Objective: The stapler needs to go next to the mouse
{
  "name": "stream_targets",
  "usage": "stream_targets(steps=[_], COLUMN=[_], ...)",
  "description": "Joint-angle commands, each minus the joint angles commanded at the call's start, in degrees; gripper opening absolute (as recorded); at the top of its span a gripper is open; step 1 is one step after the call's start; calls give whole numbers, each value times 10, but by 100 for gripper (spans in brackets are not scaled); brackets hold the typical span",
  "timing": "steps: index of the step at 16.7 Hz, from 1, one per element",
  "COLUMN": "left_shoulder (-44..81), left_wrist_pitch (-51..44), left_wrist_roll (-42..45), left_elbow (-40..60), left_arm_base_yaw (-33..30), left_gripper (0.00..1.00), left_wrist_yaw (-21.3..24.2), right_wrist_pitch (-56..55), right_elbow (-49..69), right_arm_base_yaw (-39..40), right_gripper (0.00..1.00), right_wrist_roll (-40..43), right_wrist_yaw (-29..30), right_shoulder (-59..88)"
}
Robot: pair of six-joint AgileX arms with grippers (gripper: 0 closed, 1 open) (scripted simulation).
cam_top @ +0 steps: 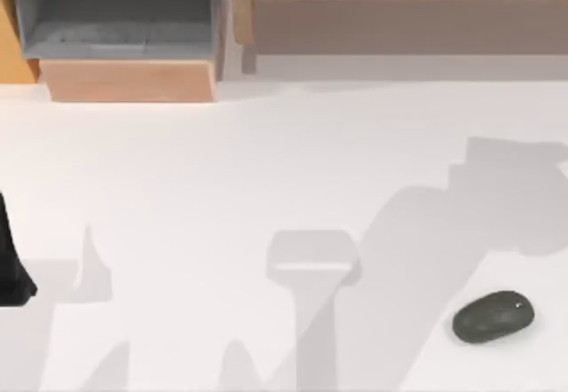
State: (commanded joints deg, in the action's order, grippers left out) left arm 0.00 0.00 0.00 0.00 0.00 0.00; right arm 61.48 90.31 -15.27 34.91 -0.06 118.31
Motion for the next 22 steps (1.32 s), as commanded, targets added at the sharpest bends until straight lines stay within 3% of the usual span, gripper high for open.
stream_targets(steps=[7, 13, 18, 22], left_shoulder=[0, 0, 0, 0], left_wrist_pitch=[0, 0, 0, 0], left_wrist_roll=[0, 0, 0, 0], left_elbow=[0, 0, 0, 0], left_arm_base_yaw=[0, 0, 0, 0], left_gripper=[100, 100, 100, 100], left_wrist_yaw=[0, 0, 0, 0], right_wrist_pitch=[2, -86, -93, -93], right_elbow=[7, -46, -53, -53], right_arm_base_yaw=[1, -1, -1, -1], right_gripper=[100, 100, 100, 70], right_wrist_roll=[2, 2, 2, 2], right_wrist_yaw=[0, 0, 0, 0], right_shoulder=[10, 44, 47, 47])
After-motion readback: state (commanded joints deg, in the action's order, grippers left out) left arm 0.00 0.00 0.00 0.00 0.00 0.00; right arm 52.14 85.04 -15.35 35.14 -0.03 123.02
